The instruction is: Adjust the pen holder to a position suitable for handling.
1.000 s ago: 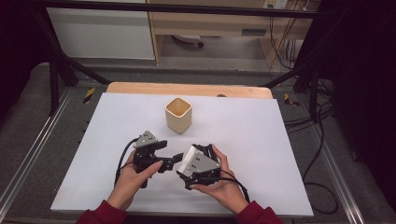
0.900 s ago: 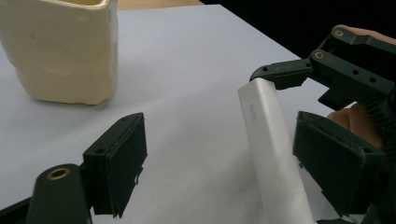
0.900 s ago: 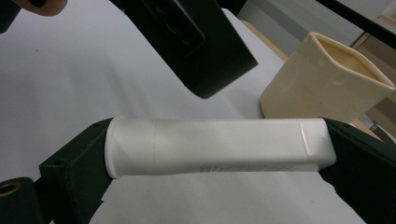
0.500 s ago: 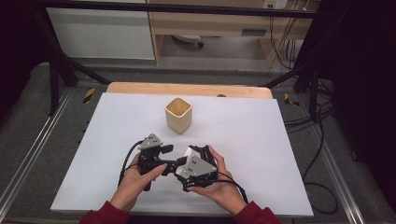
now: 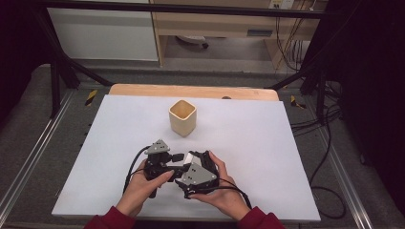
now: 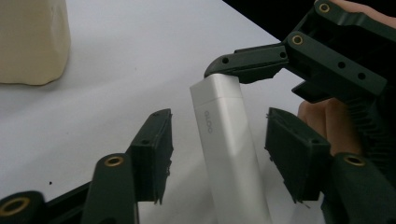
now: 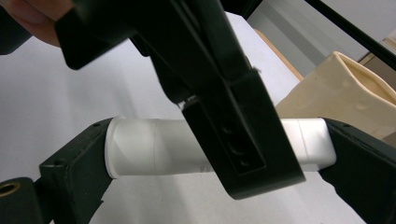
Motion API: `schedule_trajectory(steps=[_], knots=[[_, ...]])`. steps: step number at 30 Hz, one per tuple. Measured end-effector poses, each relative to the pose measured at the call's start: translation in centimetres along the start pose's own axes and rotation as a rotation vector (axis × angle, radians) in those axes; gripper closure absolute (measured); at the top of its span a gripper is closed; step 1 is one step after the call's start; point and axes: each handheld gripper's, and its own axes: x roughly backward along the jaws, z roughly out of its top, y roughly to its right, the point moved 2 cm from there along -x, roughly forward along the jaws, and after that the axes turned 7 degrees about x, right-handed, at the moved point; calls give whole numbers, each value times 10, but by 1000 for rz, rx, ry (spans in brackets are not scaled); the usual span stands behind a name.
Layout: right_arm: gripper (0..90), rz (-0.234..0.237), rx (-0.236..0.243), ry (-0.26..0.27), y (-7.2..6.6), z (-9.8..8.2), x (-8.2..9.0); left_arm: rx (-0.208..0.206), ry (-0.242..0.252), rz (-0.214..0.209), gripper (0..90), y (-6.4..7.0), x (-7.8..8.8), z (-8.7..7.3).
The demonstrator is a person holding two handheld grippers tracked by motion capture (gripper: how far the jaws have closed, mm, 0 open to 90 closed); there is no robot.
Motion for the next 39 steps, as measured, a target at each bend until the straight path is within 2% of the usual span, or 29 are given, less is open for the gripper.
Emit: schedule_trajectory(steps=[7, 12, 15, 22, 31, 39], knots=[[41, 3, 17, 3, -3, 2, -1, 15, -24, -25, 509, 1, -3, -2], [41, 9, 28, 0, -6, 2, -2, 23, -30, -24, 557, 0, -5, -3], [41, 11, 34, 1, -7, 3, -3, 48, -20, -30, 611, -3, -5, -4], [41, 16, 51, -4, -11, 4, -5, 66, -29, -38, 620, -6, -8, -8], [41, 15, 49, -7, -11, 3, -5, 97, -32, -23, 637, -5, -9, -8], [41, 13, 40, -19, -13, 2, -7, 139, -48, -37, 649, -8, -10, -10]])
